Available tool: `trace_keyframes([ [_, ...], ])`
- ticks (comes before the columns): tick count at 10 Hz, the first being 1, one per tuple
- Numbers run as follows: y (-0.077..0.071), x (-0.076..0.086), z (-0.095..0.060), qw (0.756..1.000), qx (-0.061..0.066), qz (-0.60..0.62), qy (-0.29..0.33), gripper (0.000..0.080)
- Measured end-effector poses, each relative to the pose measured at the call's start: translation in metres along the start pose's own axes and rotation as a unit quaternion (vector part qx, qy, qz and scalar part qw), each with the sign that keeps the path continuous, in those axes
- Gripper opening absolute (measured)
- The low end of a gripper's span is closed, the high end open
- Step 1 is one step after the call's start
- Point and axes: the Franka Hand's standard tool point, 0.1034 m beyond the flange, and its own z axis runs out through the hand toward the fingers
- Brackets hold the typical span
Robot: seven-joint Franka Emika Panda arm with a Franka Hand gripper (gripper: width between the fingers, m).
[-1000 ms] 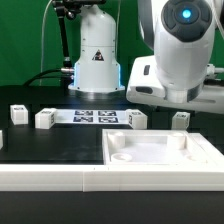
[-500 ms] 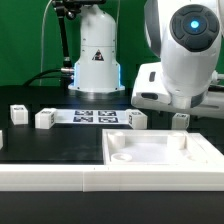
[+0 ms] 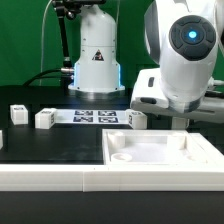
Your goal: Assemble one leg
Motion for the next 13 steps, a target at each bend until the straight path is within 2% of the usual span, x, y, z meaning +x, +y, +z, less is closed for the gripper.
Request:
trace_keyframes([
  [2,0.000,0.000,0.000,1.000,0.000,0.000,0.000,0.0389],
  [3,0.000,0.000,0.000,1.000,0.000,0.000,0.000,0.0287],
  [8,0.000,0.000,0.000,1.000,0.000,0.000,0.000,0.0288],
  [9,0.004,-0.001,-0.005,1.000,-0.005,-0.019,0.000,0.0288],
  [10,0.012,-0.006,-0.022,0.999,-0.011,-0.044,0.002,0.0288],
  [13,0.020,-0.028,-0.075,0.998,-0.003,-0.062,0.001,0.0290],
])
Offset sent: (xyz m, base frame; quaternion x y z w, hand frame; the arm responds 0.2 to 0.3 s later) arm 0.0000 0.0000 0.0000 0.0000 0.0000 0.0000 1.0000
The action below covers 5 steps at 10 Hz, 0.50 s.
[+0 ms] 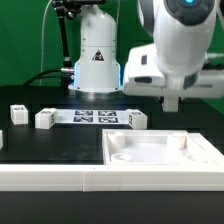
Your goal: Assemble one leg
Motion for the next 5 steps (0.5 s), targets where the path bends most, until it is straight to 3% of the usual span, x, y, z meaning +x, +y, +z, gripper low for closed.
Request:
trace_keyframes([
  [1,-0.002,-0.004,-0.009,1.000,0.001,-0.003,0.009,0.0290],
  [3,-0.002,0.002,-0.004,1.000,0.002,-0.001,0.016,0.0290],
  [5,-0.006,0.010,-0.010,0.994,0.011,-0.005,0.113,0.0290],
])
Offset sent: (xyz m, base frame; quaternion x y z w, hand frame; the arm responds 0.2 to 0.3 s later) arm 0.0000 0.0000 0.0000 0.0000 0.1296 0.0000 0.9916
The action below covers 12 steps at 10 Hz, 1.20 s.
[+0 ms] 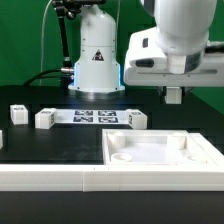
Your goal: Assemble one leg
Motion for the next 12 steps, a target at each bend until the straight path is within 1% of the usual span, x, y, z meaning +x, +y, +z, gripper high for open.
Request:
trace_keyframes([
  [1,0.006,0.004,0.001,0.999,0.000,-0.017,0.039,0.0290],
  [2,0.012,0.011,-0.006,0.997,-0.004,-0.025,0.078,0.0290],
  [3,0.017,0.013,-0.018,0.993,-0.015,-0.042,0.106,0.0290],
  [4,0.020,0.018,-0.032,0.990,-0.018,-0.049,0.130,0.0290],
  [6,0.017,0.025,-0.050,0.981,-0.010,-0.052,0.184,0.0290],
  [7,0.015,0.030,-0.056,0.972,-0.005,-0.055,0.227,0.0290],
  [9,0.013,0.032,-0.052,0.956,0.000,-0.061,0.286,0.0290],
  [10,0.011,0.035,-0.055,0.941,0.005,-0.066,0.331,0.0290],
  [11,0.010,0.035,-0.052,0.931,0.008,-0.070,0.358,0.0290],
  [12,0.009,0.036,-0.056,0.922,0.009,-0.076,0.380,0.0290],
])
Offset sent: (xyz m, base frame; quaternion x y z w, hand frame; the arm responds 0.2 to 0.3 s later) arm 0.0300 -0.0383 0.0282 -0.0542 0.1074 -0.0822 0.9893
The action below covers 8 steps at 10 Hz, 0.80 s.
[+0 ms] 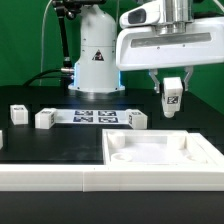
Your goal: Assemble one leg
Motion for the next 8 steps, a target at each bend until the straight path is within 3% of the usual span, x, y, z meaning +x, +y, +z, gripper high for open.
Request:
trace_keyframes([
  [4,-0.005,0.045,-0.023,0.987,0.017,-0.017,0.156,0.0290],
  [5,-0.005,0.040,-0.020,0.982,0.020,-0.013,0.188,0.0290],
  [6,-0.004,0.031,-0.010,0.985,0.017,-0.012,0.170,0.0290],
  [8,-0.003,0.034,-0.012,0.986,0.016,-0.014,0.168,0.0290],
])
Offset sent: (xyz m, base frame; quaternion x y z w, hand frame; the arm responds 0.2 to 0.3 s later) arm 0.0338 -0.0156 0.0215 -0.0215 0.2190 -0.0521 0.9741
